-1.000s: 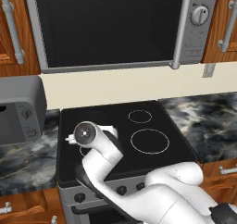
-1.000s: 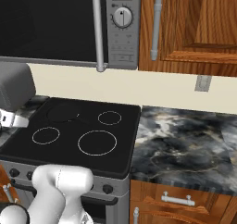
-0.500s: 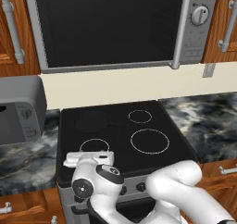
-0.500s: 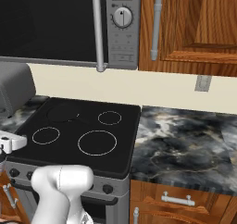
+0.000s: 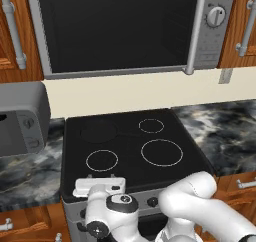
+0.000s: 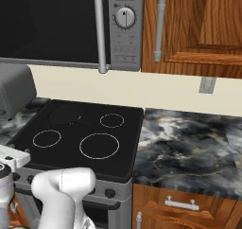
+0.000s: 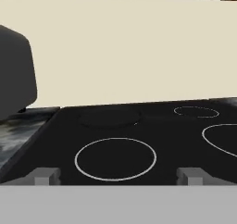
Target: Turn on the rear left burner of the stove.
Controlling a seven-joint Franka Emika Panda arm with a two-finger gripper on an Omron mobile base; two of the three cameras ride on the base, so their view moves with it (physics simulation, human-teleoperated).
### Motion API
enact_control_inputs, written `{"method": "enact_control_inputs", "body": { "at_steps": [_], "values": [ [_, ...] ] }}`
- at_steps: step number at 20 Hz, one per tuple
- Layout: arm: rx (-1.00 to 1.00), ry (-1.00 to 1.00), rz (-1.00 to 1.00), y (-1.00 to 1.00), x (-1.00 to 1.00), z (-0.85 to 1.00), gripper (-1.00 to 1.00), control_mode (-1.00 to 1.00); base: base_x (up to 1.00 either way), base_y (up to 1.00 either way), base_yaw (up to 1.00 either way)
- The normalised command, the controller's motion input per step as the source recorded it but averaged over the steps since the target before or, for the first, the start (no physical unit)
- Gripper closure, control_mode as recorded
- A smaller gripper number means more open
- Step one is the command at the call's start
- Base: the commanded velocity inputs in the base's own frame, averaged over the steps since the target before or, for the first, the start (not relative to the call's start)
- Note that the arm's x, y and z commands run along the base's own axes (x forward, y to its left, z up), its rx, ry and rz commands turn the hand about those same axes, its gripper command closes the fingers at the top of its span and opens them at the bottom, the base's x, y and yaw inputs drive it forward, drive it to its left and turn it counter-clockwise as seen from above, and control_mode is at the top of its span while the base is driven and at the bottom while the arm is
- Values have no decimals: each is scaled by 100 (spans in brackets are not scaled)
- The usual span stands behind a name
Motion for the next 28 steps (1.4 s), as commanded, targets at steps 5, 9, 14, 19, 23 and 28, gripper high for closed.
{"method": "enact_control_inputs", "body": {
  "at_steps": [5, 9, 14, 19, 23, 28],
  "values": [
    [-3, 0, 0, 2, 0, -39, -100, -100, 0, 0, 0],
    [0, 0, 0, 5, -10, -53, -100, -100, 0, 0, 0],
    [0, -1, 0, 6, -24, -53, -100, -100, 0, 0, 0],
    [0, 0, 0, 5, -16, -53, -100, -100, 0, 0, 0],
    [0, 0, 0, 0, -4, -50, -100, -100, 0, 0, 0],
    [0, -6, 0, 0, -67, -43, -100, -100, 0, 0, 0]
  ]
}}
